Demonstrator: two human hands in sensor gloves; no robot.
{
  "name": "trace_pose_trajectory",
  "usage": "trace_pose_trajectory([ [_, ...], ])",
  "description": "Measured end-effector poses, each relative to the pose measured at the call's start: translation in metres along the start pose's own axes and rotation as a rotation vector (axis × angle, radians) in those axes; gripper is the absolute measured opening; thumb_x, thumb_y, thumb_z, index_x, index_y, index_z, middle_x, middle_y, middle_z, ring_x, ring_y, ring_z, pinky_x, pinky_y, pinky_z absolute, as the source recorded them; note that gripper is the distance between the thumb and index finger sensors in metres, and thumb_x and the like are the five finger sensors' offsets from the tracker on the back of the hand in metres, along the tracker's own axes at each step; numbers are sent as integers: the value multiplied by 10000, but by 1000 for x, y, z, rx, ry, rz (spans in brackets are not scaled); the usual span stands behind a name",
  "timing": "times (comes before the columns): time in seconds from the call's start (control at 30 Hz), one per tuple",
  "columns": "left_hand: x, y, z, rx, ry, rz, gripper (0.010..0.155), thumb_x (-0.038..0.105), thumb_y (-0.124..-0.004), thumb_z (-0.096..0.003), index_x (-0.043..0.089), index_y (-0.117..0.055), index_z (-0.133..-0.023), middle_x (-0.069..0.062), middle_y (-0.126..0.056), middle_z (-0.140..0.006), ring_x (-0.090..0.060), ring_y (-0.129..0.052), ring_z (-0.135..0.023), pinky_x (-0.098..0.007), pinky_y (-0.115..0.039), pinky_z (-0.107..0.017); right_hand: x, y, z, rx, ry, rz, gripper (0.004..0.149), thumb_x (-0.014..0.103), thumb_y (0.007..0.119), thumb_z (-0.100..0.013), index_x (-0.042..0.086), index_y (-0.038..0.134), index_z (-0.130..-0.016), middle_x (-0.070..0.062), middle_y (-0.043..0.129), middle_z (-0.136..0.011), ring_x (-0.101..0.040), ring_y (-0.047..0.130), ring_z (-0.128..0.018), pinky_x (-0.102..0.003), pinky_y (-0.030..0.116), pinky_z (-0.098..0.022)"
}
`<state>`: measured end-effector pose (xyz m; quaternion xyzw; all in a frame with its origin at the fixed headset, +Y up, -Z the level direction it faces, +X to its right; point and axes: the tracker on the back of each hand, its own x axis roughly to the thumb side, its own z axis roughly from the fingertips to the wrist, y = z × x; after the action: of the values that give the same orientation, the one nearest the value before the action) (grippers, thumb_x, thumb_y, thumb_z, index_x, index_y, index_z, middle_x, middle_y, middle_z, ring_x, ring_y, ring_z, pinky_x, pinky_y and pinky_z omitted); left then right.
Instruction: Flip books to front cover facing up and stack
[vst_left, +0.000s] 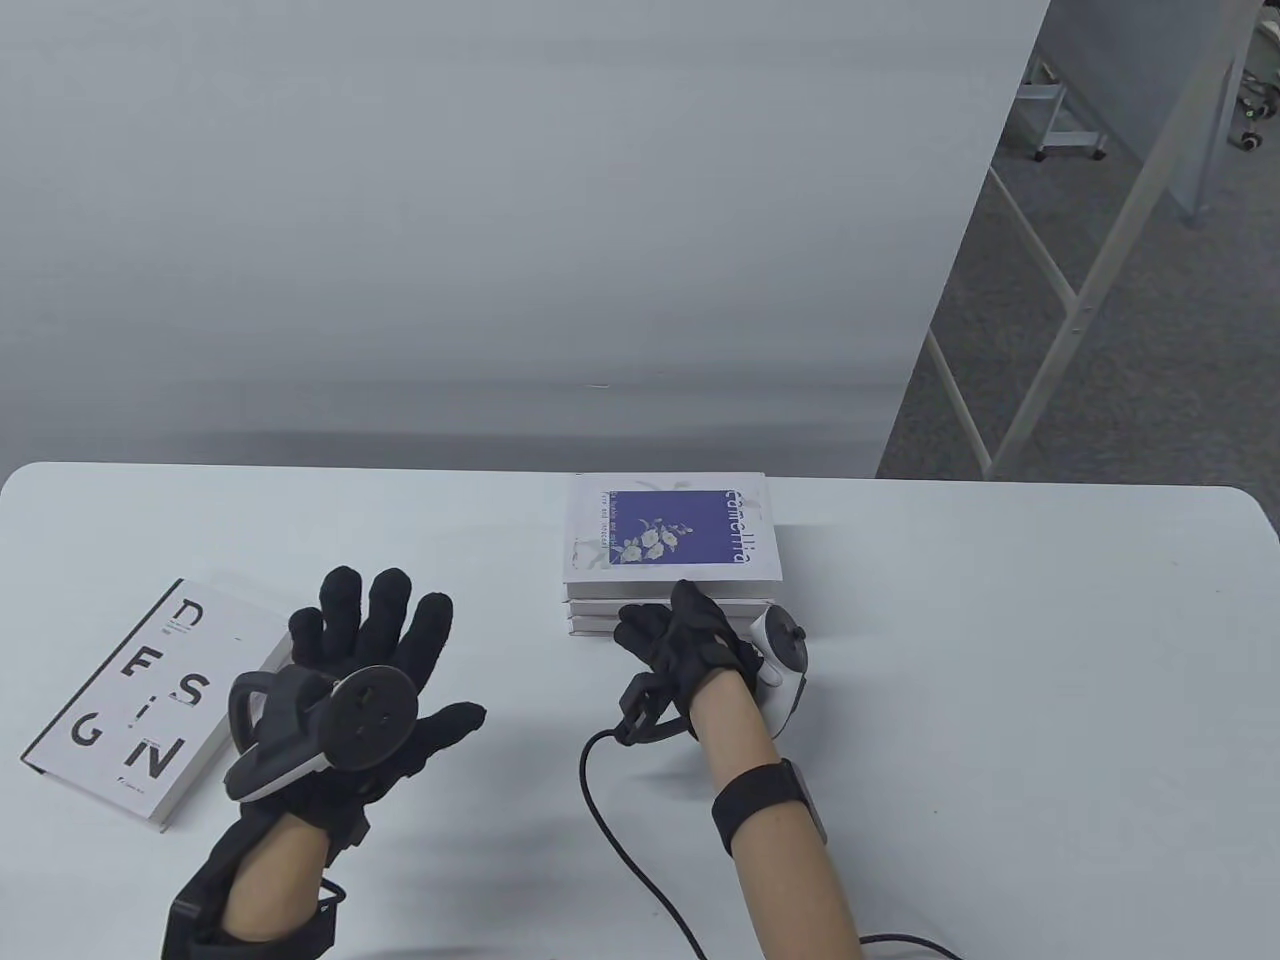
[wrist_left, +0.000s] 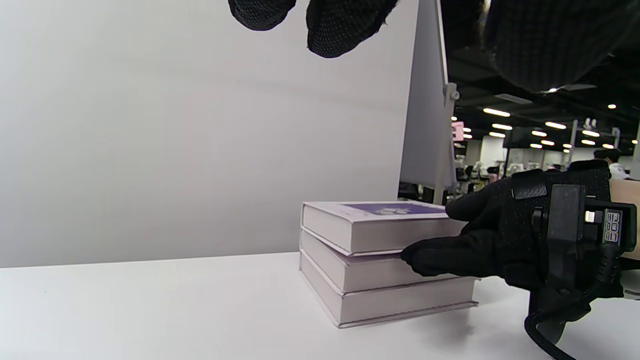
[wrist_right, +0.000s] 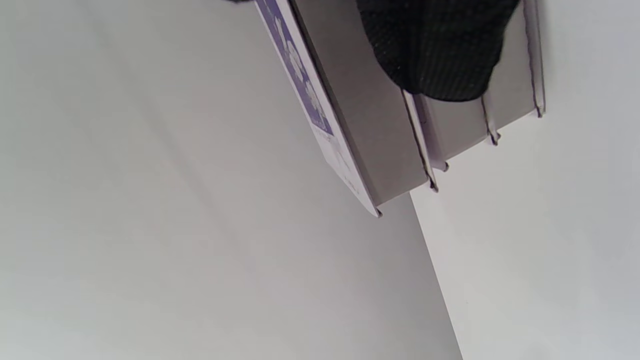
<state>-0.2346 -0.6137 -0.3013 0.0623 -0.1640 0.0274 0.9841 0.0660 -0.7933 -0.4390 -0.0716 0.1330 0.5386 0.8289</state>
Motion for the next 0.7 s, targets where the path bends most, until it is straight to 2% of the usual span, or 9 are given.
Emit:
trace_pose_trajectory([
  [0.37, 8, -10, -6, -37, -14, -25, 934, 712, -694, -412, 132, -521, -1124, -284, -359, -1130, -624, -225, -960, -767, -347, -629, 8, -1, 7, 96, -100, 21, 758, 356, 469, -557, -154, 4, -869, -490, 263, -878, -531, 560, -843, -540, 642, -603],
  [0.53, 15, -17, -10, -42, -37, -39, 939, 711, -691, -414, 129, -498, -1125, -285, -346, -1130, -624, -228, -966, -767, -354, -635, 23, -2, 29, 195, -181, 207, 754, 381, 471, -567, -116, 12, -900, -472, 242, -901, -551, 534, -850, -577, 619, -598],
  [0.6, 19, -22, -11, -40, -47, -42, 954, 711, -686, -416, 125, -450, -1131, -290, -251, -1115, -626, -219, -968, -769, -355, -639, 30, -5, 43, 177, -260, 271, 739, 384, 498, -570, -91, 57, -924, -457, 262, -914, -545, 552, -854, -603, 625, -581],
  [0.7, 25, -30, -14, -45, -66, -48, 973, 712, -677, -420, 117, -389, -1134, -294, -200, -1106, -627, -222, -977, -766, -365, -649, 39, -11, 64, 148, -314, 373, 730, 384, 538, -558, -63, 118, -956, -440, 314, -932, -569, 586, -832, -643, 650, -536],
])
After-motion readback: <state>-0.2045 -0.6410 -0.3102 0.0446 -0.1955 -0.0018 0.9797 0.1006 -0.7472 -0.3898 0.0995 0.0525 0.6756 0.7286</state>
